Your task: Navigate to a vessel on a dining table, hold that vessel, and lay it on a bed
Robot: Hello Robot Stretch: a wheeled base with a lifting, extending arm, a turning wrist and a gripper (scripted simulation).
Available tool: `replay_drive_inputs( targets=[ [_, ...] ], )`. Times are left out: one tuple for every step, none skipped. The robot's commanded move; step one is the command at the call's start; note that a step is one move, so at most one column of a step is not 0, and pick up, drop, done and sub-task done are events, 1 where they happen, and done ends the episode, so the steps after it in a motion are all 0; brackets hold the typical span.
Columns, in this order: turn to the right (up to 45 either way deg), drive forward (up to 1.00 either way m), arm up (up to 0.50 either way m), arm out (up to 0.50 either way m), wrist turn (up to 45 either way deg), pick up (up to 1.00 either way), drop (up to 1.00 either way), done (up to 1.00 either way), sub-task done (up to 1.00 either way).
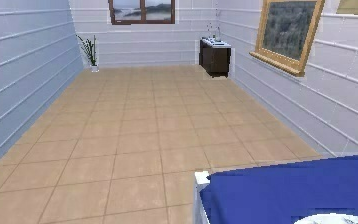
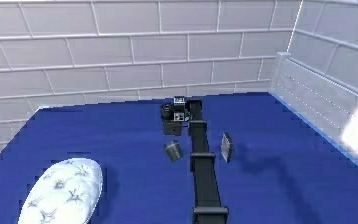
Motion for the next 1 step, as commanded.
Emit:
replay_drive_inputs(
  targets=[
    [0.0, 0.00, 0.00, 0.00, 0.0, 0.00, 0.00, 1.00, 0.00]
  ],
)
